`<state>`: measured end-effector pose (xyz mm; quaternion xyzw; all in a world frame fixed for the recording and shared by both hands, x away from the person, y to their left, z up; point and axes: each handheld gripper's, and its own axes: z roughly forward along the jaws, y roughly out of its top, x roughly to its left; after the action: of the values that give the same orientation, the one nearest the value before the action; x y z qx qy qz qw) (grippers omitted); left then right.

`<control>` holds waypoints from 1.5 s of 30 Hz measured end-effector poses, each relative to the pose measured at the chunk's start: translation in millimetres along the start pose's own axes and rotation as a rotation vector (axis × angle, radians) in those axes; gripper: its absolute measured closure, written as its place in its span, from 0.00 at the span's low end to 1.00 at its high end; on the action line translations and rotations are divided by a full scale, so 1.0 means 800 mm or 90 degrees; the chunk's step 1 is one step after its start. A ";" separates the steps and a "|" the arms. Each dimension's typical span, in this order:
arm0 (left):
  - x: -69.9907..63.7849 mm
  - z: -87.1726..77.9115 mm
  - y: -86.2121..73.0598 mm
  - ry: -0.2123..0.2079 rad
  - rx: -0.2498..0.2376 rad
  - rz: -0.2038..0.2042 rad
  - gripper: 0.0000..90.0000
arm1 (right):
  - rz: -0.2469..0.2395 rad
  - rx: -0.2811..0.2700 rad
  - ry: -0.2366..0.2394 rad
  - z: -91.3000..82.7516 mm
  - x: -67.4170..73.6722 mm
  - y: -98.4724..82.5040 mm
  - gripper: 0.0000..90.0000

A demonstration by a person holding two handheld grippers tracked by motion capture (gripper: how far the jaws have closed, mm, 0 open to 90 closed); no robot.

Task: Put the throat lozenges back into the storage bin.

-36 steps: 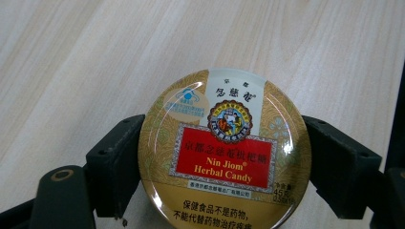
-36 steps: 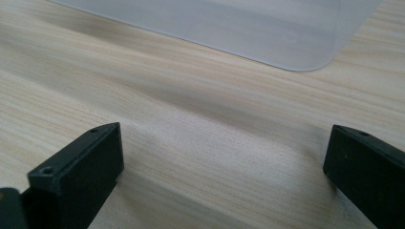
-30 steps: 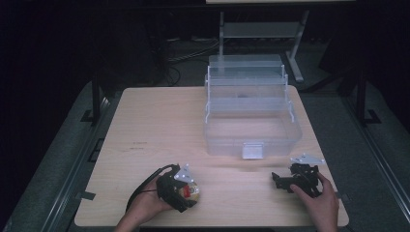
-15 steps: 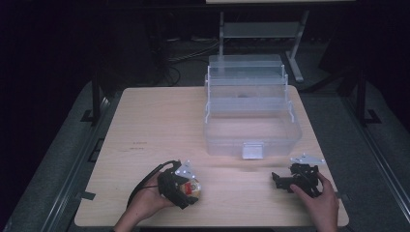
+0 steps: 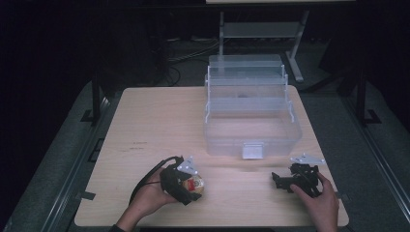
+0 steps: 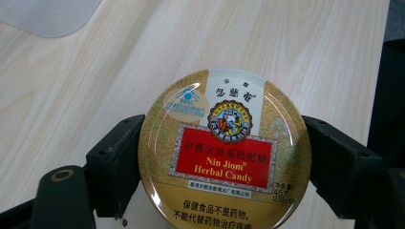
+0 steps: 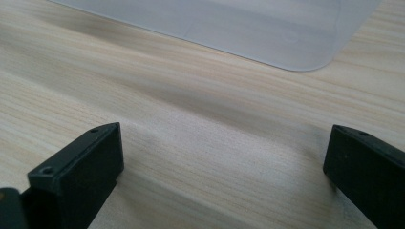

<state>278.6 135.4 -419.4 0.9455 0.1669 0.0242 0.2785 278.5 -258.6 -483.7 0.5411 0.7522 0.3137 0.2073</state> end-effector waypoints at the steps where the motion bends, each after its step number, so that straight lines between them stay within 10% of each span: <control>1: 0.002 -0.001 0.002 -0.001 0.007 0.009 0.22 | 0.001 0.000 0.000 0.000 0.000 0.000 0.00; 45: 0.021 -0.004 0.057 -0.006 -0.006 0.033 0.22 | 0.000 0.000 0.000 0.000 0.000 0.000 0.00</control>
<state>307.6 106.5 -393.2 0.9484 0.1406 0.0280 0.2827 278.5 -258.5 -483.6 0.5414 0.7521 0.3137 0.2071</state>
